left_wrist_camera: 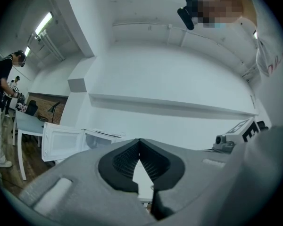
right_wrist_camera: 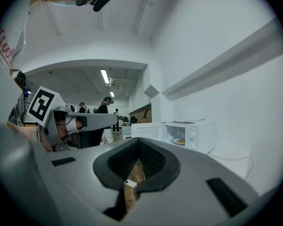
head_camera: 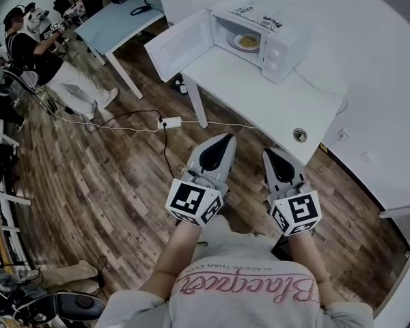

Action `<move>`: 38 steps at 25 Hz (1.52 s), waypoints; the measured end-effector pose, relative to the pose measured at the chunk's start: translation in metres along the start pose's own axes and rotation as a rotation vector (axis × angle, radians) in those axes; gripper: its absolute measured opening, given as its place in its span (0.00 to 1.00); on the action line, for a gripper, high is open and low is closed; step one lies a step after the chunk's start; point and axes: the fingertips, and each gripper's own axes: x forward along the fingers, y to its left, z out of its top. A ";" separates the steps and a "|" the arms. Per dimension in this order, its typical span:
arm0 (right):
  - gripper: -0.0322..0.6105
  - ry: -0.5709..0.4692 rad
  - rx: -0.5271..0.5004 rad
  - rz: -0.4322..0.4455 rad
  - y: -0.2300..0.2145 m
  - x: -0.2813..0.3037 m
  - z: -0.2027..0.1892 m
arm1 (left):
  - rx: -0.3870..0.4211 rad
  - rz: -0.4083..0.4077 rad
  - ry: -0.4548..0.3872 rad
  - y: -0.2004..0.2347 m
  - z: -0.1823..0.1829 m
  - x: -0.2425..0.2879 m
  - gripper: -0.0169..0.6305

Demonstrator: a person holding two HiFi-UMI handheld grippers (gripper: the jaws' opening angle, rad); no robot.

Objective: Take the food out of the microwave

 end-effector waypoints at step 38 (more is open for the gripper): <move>0.07 -0.006 0.013 -0.190 -0.033 0.271 0.013 | -0.013 -0.185 0.090 0.232 -0.017 0.124 0.03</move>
